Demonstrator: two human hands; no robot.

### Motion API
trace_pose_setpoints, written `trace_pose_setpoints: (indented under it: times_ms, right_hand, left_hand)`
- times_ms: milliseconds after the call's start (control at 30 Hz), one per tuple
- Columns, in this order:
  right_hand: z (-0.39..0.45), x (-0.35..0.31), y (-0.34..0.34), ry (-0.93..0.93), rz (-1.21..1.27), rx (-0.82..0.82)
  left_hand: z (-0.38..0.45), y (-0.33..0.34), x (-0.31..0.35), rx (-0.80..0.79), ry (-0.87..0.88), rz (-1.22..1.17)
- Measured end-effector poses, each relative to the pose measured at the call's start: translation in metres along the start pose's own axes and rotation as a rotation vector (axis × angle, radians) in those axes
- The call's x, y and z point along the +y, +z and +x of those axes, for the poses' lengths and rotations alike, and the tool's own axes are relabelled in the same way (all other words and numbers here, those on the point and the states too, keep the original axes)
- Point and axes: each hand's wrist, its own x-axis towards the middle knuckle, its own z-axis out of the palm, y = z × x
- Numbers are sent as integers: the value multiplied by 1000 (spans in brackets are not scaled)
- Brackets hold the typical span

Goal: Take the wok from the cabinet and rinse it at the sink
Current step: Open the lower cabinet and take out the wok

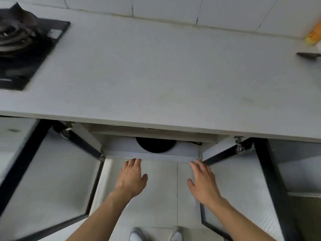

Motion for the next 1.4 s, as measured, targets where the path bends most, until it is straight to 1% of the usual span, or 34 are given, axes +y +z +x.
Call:
trace_pose_setpoints:
  times_ms: [100,233,333,500,567,667,767,867,1033,1100,1200,1400]
  right_hand:
    - [40,25,60,54,1,16]
    - [98,52,134,70,58,67]
    - [138,69,184,75,88,116]
    - [216,87,264,157,217,196]
    - [242,92,292,121,242,236]
    - [268,102,328,65,262,287]
    - [290,110,343,36,239,264]
    - [302,115,337,17,237,244]
    - [282,133,338,105,193,163]
    - [283,138,340,139,195,138]
    - [293,139,343,145,211,167]
    - [300,135,349,87,223,205]
  left_hand:
    - [49,61,-7,-5,27,19]
    - [117,134,-15,21,66,95]
    - [166,184,-25,69,106,103]
    - [244,263,-37,194,153,72]
    - [273,292,-41,247,171,84]
    - [310,327,-50,304,220,172]
    - [337,352,-62,317,232,229]
    - [348,360,-63,306,255,245]
    - [347,354,-59,272,252,245]
    - [348,355,-61,277,272,281]
    - [351,358,-63,310,273,355]
    - [337,362,-75,265,233,501]
